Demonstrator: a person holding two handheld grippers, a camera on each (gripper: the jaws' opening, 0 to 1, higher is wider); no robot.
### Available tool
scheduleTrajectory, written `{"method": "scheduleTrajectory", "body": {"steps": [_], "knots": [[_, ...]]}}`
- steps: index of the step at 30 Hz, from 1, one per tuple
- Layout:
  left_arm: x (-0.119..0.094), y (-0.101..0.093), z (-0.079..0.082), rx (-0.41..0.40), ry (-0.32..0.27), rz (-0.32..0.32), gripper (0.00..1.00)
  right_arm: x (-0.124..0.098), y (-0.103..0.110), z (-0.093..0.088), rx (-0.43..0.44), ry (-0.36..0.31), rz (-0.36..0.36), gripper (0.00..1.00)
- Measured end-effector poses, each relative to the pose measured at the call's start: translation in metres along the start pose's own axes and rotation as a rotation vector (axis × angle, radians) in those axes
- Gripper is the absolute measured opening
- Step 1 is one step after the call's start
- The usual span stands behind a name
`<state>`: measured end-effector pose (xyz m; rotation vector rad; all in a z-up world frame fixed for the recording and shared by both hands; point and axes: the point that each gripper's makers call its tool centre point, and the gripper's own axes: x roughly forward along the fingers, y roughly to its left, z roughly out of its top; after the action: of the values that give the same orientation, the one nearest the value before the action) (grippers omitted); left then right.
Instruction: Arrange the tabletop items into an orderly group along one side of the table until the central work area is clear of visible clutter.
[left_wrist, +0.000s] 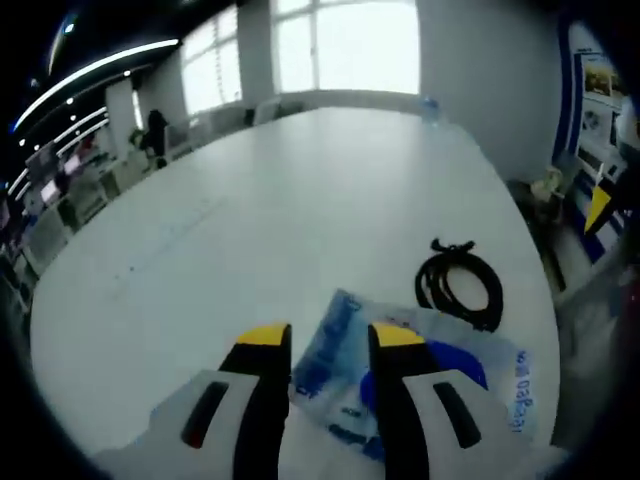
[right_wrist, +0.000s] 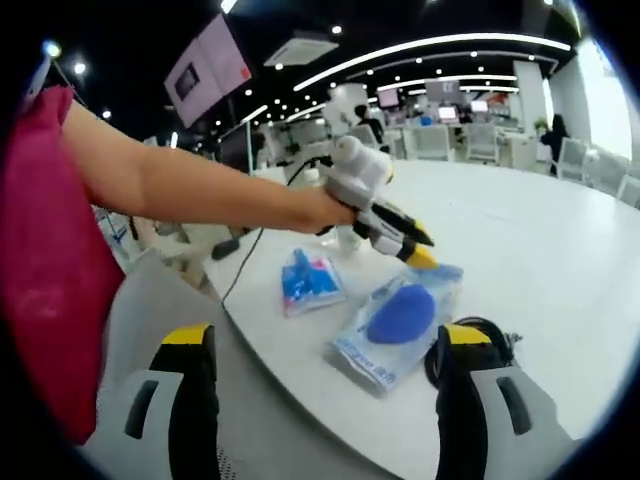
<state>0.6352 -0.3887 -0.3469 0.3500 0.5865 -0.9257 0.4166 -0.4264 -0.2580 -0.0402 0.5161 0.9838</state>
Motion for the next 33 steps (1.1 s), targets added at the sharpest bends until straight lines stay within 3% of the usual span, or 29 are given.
{"method": "scheduleTrajectory", "body": {"steps": [11, 16, 24, 29, 33], "knots": [[0.019, 0.004, -0.015, 0.030, 0.093, -0.065, 0.22, 0.007, -0.007, -0.005, 0.029, 0.010, 0.000, 0.90], [0.021, 0.002, -0.019, 0.010, 0.112, -0.087, 0.11, 0.009, -0.009, -0.005, 0.035, 0.011, 0.000, 0.90], [0.020, 0.001, -0.017, 0.044, 0.117, -0.074, 0.06, 0.016, -0.013, -0.012, 0.015, 0.053, 0.012, 0.89], [0.019, 0.004, -0.018, 0.050, 0.121, -0.075, 0.02, 0.026, -0.019, -0.027, -0.134, 0.166, 0.028, 0.82], [0.019, 0.006, -0.018, 0.053, 0.123, -0.072, 0.00, 0.040, -0.018, -0.043, -0.286, 0.270, 0.072, 0.66]]}}
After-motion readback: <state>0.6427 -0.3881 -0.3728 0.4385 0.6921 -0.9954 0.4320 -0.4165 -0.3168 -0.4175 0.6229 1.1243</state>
